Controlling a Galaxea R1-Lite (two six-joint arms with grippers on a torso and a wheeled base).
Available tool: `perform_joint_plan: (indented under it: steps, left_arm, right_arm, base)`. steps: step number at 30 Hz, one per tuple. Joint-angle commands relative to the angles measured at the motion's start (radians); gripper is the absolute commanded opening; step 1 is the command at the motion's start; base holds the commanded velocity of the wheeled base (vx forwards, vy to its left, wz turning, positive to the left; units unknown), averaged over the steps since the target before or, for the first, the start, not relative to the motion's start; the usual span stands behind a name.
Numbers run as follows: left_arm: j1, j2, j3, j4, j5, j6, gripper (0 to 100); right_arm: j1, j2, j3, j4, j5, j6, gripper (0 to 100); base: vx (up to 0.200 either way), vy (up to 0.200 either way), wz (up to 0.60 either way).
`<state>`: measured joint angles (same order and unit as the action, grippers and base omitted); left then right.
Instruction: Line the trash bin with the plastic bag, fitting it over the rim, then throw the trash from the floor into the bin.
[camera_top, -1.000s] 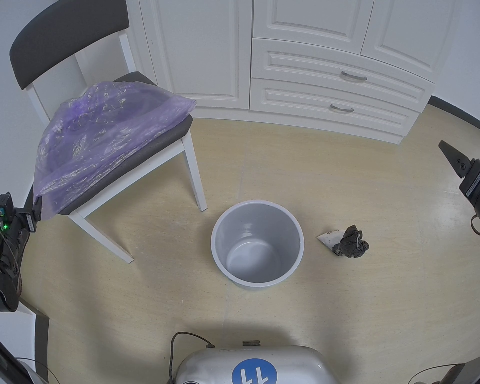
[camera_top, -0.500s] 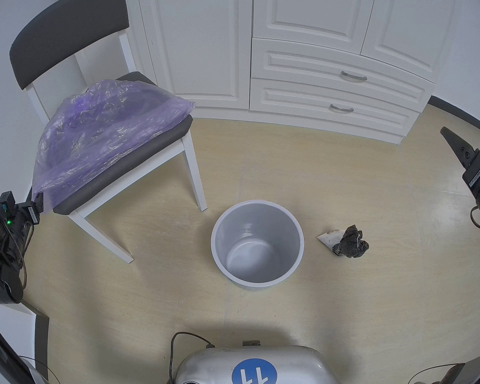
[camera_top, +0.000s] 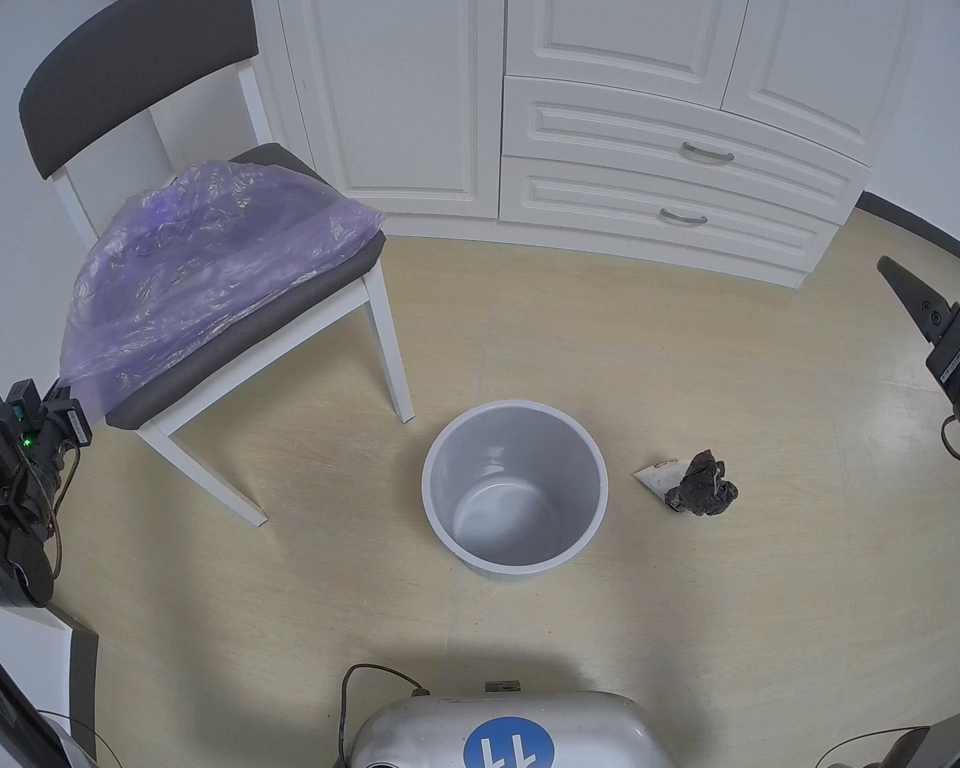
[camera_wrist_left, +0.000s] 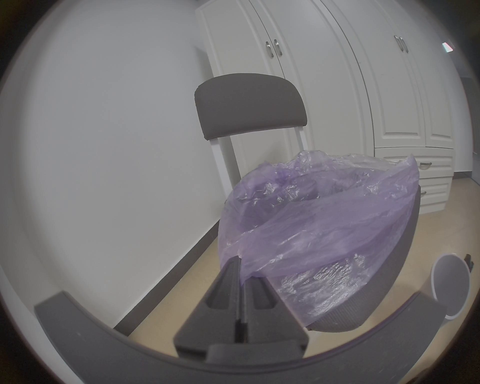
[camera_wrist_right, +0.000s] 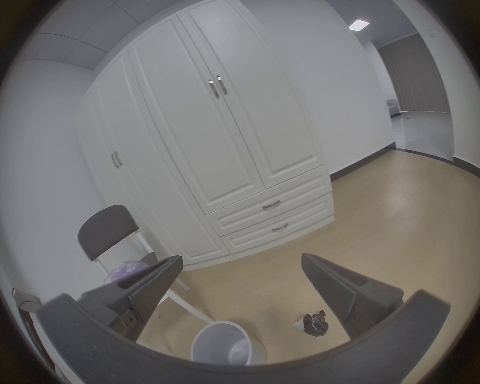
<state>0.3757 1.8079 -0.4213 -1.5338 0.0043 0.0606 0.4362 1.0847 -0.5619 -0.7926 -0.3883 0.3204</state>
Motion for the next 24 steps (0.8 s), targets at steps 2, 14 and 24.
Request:
perform_joint_plan:
  steps: [2,14,24]
  left_arm:
    - [-0.054,-0.038,0.039,0.0,-0.001,0.01,0]
    - [-0.123,-0.147,0.088,0.0,-0.129,0.013,0]
    - [-0.35,-0.291,0.061,0.014,-0.31,0.007,0]
  right_arm:
    - [0.087,-0.023,-0.081,0.093,0.071,-0.169,100]
    - [0.122,0.026,-0.035,-0.039,-0.075,-0.417,100]
    - [0.173,0.273,-0.012,-0.26,-0.188,-0.393,100]
  base:
    - [0.0,0.0,0.0]
    - [0.0,0.0,0.0]
    - [0.0,0.0,0.0]
